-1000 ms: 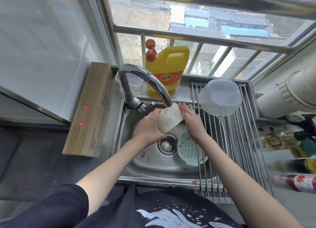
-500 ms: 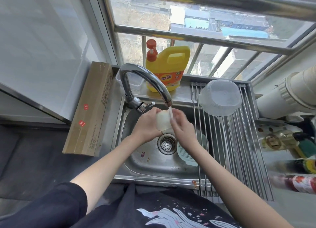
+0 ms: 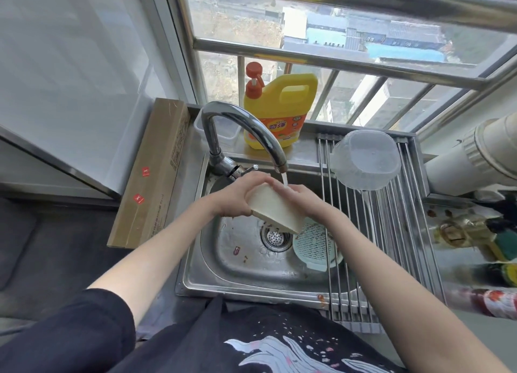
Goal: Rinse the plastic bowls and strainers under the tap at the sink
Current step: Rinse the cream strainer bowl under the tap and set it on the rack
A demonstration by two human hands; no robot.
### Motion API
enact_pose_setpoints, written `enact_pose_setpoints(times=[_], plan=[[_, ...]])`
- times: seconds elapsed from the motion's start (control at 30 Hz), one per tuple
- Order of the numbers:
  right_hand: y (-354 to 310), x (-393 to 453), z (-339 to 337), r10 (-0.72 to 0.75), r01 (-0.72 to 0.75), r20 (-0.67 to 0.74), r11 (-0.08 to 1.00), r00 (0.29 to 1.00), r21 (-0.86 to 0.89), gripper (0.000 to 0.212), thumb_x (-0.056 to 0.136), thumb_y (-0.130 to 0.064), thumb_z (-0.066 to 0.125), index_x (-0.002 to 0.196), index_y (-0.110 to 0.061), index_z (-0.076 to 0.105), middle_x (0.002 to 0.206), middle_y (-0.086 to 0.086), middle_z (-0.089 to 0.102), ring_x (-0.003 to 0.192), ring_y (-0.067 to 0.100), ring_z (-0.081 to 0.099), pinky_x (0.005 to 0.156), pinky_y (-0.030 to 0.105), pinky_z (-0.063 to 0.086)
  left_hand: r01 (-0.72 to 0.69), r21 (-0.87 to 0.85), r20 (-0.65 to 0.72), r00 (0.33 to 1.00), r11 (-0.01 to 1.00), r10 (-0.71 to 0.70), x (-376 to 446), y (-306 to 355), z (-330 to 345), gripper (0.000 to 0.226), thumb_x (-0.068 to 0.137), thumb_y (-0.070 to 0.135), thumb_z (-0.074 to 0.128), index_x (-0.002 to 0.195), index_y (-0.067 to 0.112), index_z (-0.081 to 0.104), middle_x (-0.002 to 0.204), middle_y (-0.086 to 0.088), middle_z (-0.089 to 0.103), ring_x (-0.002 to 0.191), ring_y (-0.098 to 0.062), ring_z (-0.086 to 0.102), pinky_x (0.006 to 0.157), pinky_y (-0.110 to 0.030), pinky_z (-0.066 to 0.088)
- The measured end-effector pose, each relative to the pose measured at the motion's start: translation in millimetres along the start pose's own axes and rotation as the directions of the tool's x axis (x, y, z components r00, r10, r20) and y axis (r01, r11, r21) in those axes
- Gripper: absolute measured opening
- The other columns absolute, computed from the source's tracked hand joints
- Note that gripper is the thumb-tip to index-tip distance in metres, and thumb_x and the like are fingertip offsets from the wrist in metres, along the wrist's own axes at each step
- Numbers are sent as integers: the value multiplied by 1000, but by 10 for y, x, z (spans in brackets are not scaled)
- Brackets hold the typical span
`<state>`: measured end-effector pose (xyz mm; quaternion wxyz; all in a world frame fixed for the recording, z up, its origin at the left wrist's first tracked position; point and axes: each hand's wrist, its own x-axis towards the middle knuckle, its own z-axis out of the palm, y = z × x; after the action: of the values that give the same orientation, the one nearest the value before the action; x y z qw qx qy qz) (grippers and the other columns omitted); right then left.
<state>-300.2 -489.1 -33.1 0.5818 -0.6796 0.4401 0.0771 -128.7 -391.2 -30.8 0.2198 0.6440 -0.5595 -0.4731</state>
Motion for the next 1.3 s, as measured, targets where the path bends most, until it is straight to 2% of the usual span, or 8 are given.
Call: enact_pose_setpoints(times=[0.23,0.3,0.4,0.5,0.73,0.9,1.07,1.3], plan=[[-59,27,348,99,-95,-297,995,950,27,60,97,-57,26,120,-15,61,108,8,59,99,27,53,82,33,39,-36,115,-331,941,993,72,198,-118,210,51,76,1,49,121,20,61,119,-9,63,112,-21,54,103,-38,37],[-13,25,357,137,-109,-353,989,926,97,60,98,-55,25,123,-14,61,121,12,60,107,28,52,87,34,37,104,70,-454,889,992,-62,261,-112,371,44,84,13,42,121,36,51,116,-6,59,108,-24,46,104,-47,34],[94,-13,370,166,-93,-395,976,904,198,60,99,-53,23,128,-14,58,132,12,57,120,28,50,95,34,36,300,-85,-575,764,950,-292,290,30,617,56,88,2,42,134,32,37,125,-9,37,106,-25,29,97,-29,30],[134,-66,403,201,-56,-439,945,876,322,66,98,-56,20,124,-11,60,129,14,58,115,27,52,97,36,39,237,-354,-575,708,905,-411,307,225,626,53,90,11,55,137,25,35,125,-11,35,99,-23,39,86,-25,33],[87,-95,504,116,68,-533,947,838,313,55,101,-47,17,140,-21,45,137,13,52,122,28,49,97,35,36,-106,-970,-214,797,218,-564,385,433,558,57,85,57,46,119,13,60,124,-13,61,115,-28,58,106,-46,40],[118,-139,545,-162,270,-556,956,816,117,78,77,-65,44,145,-28,33,142,3,44,130,19,43,107,39,37,-85,-871,-356,788,483,-503,400,326,506,30,94,23,52,118,5,60,105,-11,67,94,-26,64,77,-30,55],[20,-91,419,-291,331,-527,943,798,-18,52,64,-65,63,107,-50,38,127,-9,43,127,13,39,108,36,34,-18,-840,-378,737,542,-561,379,308,427,33,101,31,42,101,6,63,76,-2,63,69,-16,60,49,-16,50],[2,-24,353,-446,296,-512,889,734,-349,17,93,-29,49,102,-15,51,80,2,60,85,27,56,95,48,41,191,-854,-166,782,485,-601,367,180,331,60,97,55,28,114,5,58,105,-2,65,97,-19,60,86,-28,48]])
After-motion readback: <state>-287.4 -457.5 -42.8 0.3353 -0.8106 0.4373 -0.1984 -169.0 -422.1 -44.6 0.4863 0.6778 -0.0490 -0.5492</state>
